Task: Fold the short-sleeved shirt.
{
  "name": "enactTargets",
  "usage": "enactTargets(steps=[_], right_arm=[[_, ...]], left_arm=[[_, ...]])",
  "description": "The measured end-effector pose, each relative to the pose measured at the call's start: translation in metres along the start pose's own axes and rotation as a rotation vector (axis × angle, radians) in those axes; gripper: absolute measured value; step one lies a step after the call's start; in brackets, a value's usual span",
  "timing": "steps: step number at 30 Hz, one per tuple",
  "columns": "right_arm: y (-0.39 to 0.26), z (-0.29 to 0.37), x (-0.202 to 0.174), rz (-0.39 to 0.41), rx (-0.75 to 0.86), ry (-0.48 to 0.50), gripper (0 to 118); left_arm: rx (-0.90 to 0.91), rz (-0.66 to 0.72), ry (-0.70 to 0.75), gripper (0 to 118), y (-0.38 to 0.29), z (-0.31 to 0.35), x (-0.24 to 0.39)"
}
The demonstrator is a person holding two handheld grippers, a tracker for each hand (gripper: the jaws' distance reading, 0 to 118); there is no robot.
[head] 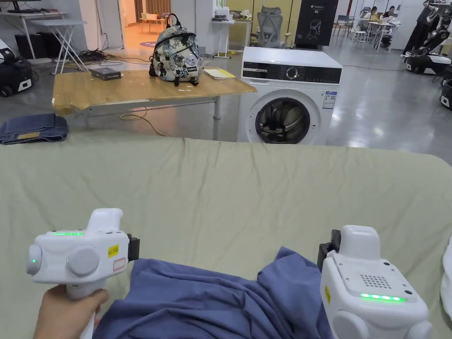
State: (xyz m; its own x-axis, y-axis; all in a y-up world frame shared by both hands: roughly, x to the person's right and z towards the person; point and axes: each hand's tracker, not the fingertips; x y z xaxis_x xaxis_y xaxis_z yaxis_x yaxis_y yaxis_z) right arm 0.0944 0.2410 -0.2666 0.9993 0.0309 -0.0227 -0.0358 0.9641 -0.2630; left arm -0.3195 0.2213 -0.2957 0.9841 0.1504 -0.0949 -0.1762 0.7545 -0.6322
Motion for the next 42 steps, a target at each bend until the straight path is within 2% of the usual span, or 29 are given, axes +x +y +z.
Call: enactTargets(steps=[8,9,11,12,13,15,19,20,22,24,25,26,29,32,35,41,42], right_arm=[[-0.006,-0.012,0.000,0.015,-0.026,-0.005,0],[-0.007,-0.013,0.001,0.017,-0.030,-0.008,0],[-0.008,-0.013,0.003,0.023,-0.034,-0.014,0],[-0.009,-0.014,0.005,0.027,-0.037,-0.018,0],[-0.010,-0.015,0.006,0.029,-0.041,-0.021,0],[-0.011,-0.016,0.010,0.032,-0.047,-0.030,0],[-0.015,-0.017,0.016,0.036,-0.062,-0.046,0],[-0.016,-0.018,0.017,0.036,-0.067,-0.049,0],[-0.019,-0.018,0.020,0.035,-0.074,-0.056,0],[-0.020,-0.018,0.023,0.035,-0.078,-0.061,0],[-0.021,-0.019,0.024,0.033,-0.081,-0.065,0],[-0.021,-0.019,0.025,0.032,-0.084,-0.066,0],[-0.022,-0.018,0.030,0.027,-0.091,-0.064,0],[-0.020,-0.019,0.038,0.027,-0.088,-0.065,0],[-0.013,-0.026,0.055,0.005,-0.104,-0.083,0],[-0.007,-0.065,0.094,-0.033,-0.278,-0.036,0],[-0.006,-0.072,0.097,-0.028,-0.329,-0.024,6]], left_arm=[[-0.229,0.086,-0.051,0,0.032,-0.076,-0.019],[-0.281,0.092,-0.057,11,0.033,-0.088,-0.020],[-0.352,0.111,-0.062,50,0.034,-0.112,-0.026],[-0.379,0.110,-0.064,65,0.034,-0.121,-0.025],[-0.389,0.102,-0.045,74,0.033,-0.128,-0.023],[-0.404,0.073,-0.013,74,0.027,-0.132,-0.014],[-0.481,0.008,0.039,73,0.014,-0.148,-0.002],[-0.471,-0.021,0.076,68,0.012,-0.150,0.002],[-0.438,-0.091,0.123,49,0.007,-0.149,0.010],[-0.426,-0.094,0.097,32,0.004,-0.149,0.015],[-0.422,-0.103,0.093,14,0.004,-0.147,0.018],[-0.419,-0.103,0.085,2,0.004,-0.146,0.019],[-0.401,-0.082,0.058,0,0.007,-0.133,0.010],[-0.331,-0.018,-0.007,0,0.014,-0.112,0.002],[-0.237,-0.017,-0.046,0,0.021,-0.074,0.005],[-0.135,0.007,-0.077,0,0.022,-0.019,0.001],[-0.128,-0.002,-0.073,0,0.019,-0.014,0.001]])
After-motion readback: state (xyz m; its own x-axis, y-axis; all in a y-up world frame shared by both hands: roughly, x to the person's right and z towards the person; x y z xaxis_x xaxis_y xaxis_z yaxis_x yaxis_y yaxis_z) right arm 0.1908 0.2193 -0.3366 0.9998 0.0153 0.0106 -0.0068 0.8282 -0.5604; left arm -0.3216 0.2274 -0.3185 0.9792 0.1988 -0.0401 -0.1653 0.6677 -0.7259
